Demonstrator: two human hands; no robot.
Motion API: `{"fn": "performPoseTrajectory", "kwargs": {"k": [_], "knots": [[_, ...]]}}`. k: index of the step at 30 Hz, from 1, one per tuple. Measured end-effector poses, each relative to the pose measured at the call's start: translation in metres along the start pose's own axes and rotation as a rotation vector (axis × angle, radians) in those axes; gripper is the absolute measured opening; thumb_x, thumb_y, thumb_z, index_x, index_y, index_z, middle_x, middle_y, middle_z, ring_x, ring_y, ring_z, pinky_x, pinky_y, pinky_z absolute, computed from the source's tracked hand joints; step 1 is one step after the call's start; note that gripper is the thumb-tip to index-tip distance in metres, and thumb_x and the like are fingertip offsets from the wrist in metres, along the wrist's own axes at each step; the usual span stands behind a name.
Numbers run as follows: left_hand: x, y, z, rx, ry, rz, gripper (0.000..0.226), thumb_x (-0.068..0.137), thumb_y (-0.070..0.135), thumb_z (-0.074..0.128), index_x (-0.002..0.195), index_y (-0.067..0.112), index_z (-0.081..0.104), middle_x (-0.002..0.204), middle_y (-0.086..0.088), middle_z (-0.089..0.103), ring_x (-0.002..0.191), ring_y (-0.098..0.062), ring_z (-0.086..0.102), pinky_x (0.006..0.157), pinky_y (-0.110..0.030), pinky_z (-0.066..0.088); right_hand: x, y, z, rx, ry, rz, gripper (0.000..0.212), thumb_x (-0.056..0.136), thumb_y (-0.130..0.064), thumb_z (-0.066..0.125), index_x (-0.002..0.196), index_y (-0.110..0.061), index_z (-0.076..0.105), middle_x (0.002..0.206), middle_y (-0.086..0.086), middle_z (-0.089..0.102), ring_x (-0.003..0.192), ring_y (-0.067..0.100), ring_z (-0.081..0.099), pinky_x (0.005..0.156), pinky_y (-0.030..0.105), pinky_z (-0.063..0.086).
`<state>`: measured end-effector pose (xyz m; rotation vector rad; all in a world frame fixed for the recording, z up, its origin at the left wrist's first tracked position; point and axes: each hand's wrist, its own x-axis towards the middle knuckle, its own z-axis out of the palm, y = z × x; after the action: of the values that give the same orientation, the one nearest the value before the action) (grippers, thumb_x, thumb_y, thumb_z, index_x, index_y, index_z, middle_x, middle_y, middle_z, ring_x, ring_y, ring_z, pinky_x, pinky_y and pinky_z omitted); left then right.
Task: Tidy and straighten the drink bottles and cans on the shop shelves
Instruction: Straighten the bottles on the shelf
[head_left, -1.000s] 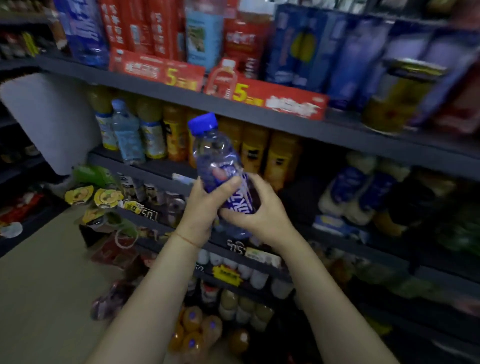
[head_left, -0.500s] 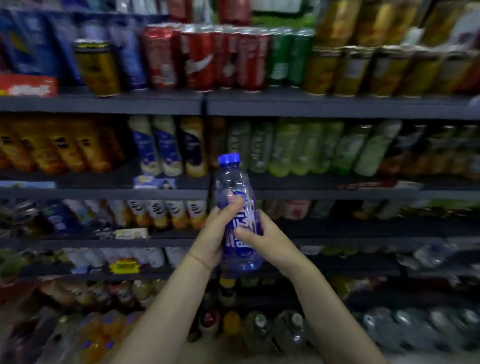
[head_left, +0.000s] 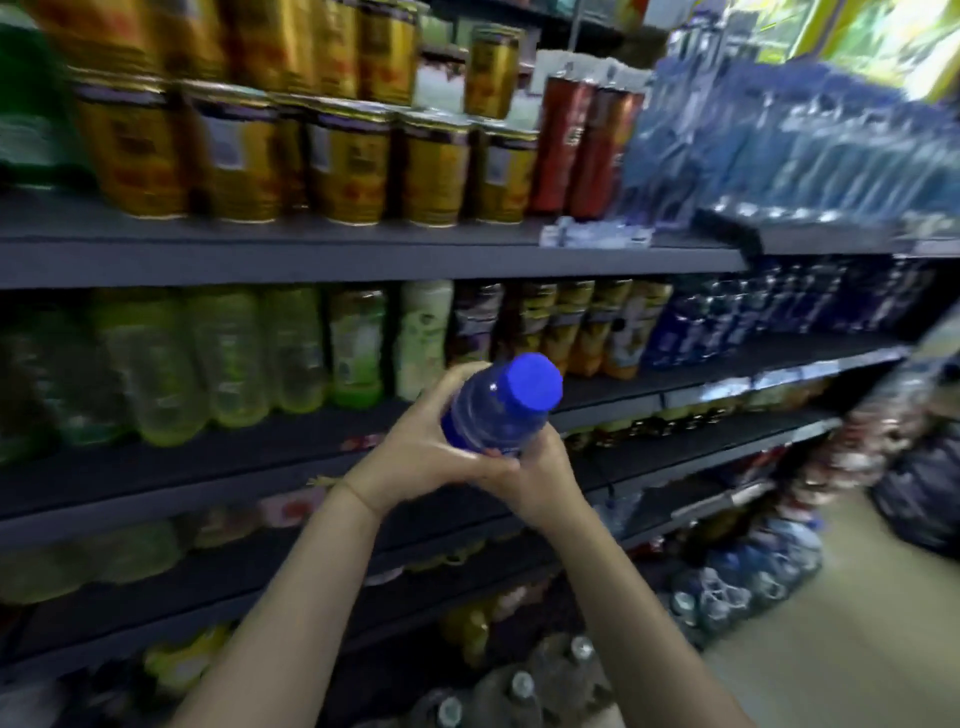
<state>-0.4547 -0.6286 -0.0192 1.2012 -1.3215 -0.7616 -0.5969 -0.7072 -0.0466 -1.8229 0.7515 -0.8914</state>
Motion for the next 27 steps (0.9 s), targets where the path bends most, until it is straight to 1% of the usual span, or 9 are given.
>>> {"fn": "performPoseTrajectory", "kwargs": {"k": [4, 6, 9, 11, 14, 17, 21, 25, 27], "knots": [[0.089, -0.004, 0.054, 0.297, -0.120, -0.051, 0.115, 0.055, 0.056, 0.086, 0.151, 0.026, 0.031, 0.153, 0.005, 0.039, 0.139, -0.008, 0.039, 0.115, -0.028, 0.033, 0.041, 0.027, -0.092, -0.087, 0.240, -0.022, 0.067, 0.059, -0.035, 0.085, 0.113, -0.003, 0.062, 0.101, -0.013, 0.066, 0.092, -0.013, 0.061, 0.081, 0.012, 0.047], [0.124, -0.008, 0.077, 0.368, -0.115, -0.101, 0.095, 0.069, 0.042, 0.086, 0.148, 0.028, 0.035, 0.150, 0.004, 0.043, 0.136, -0.009, 0.041, 0.113, -0.027, 0.034, 0.061, 0.045, -0.129, -0.107, 0.352, -0.016, 0.069, 0.059, -0.039, 0.084, 0.115, -0.004, 0.062, 0.104, -0.008, 0.068, 0.098, -0.008, 0.063, 0.087, 0.017, 0.050], [0.167, -0.012, 0.120, 0.400, 0.005, -0.097, 0.047, 0.089, 0.016, 0.068, 0.131, 0.031, 0.054, 0.131, 0.007, 0.058, 0.121, -0.008, 0.053, 0.097, -0.020, 0.040, 0.087, 0.079, -0.178, -0.063, 0.396, 0.052, 0.063, 0.062, -0.032, 0.083, 0.118, -0.008, 0.064, 0.107, 0.005, 0.073, 0.102, 0.020, 0.069, 0.092, 0.046, 0.056], [0.194, -0.016, 0.155, 0.396, 0.101, -0.052, 0.031, 0.091, 0.010, 0.061, 0.114, 0.030, 0.063, 0.116, 0.010, 0.064, 0.108, -0.005, 0.058, 0.087, -0.012, 0.041, 0.105, 0.100, -0.210, -0.068, 0.401, 0.063, 0.061, 0.064, -0.032, 0.081, 0.118, -0.010, 0.063, 0.103, 0.001, 0.072, 0.096, 0.014, 0.069, 0.087, 0.042, 0.057], [0.235, -0.027, 0.214, 0.420, 0.253, 0.046, 0.022, 0.091, 0.007, 0.059, 0.104, 0.023, 0.068, 0.103, 0.009, 0.064, 0.095, -0.004, 0.058, 0.079, -0.003, 0.039, 0.128, 0.131, -0.263, -0.085, 0.407, 0.005, 0.066, 0.063, -0.036, 0.074, 0.115, 0.002, 0.058, 0.094, 0.003, 0.068, 0.082, 0.004, 0.065, 0.072, 0.020, 0.051], [0.282, -0.045, 0.280, 0.544, 0.422, 0.204, 0.022, 0.086, 0.003, 0.059, 0.102, 0.015, 0.069, 0.104, 0.005, 0.056, 0.100, -0.008, 0.052, 0.087, -0.013, 0.040, 0.152, 0.165, -0.329, -0.056, 0.384, -0.015, 0.070, 0.062, -0.022, 0.078, 0.124, -0.005, 0.053, 0.100, 0.003, 0.066, 0.085, 0.010, 0.064, 0.071, 0.020, 0.052], [0.351, -0.066, 0.365, 0.845, 0.650, 0.307, 0.032, 0.077, 0.006, 0.060, 0.108, 0.011, 0.068, 0.124, -0.010, 0.055, 0.119, -0.026, 0.049, 0.103, -0.034, 0.038, 0.190, 0.214, -0.430, -0.066, 0.302, -0.027, 0.072, 0.058, -0.038, 0.078, 0.121, -0.010, 0.057, 0.112, 0.007, 0.063, 0.095, 0.017, 0.065, 0.076, 0.022, 0.053], [0.410, -0.067, 0.429, 1.094, 0.644, 0.228, 0.053, 0.074, 0.007, 0.066, 0.126, 0.015, 0.063, 0.150, -0.015, 0.042, 0.140, -0.040, 0.034, 0.112, -0.058, 0.031, 0.224, 0.246, -0.515, -0.123, 0.201, -0.019, 0.065, 0.069, -0.011, 0.084, 0.123, -0.021, 0.051, 0.114, 0.004, 0.064, 0.098, 0.017, 0.064, 0.075, 0.014, 0.050], [0.437, -0.064, 0.450, 1.216, 0.612, 0.154, 0.067, 0.072, 0.010, 0.071, 0.136, 0.020, 0.057, 0.155, -0.016, 0.035, 0.143, -0.044, 0.028, 0.114, -0.062, 0.027, 0.242, 0.252, -0.541, -0.122, 0.133, -0.002, 0.068, 0.071, -0.015, 0.085, 0.124, -0.031, 0.046, 0.116, -0.003, 0.066, 0.101, 0.013, 0.063, 0.078, 0.020, 0.052]]}}
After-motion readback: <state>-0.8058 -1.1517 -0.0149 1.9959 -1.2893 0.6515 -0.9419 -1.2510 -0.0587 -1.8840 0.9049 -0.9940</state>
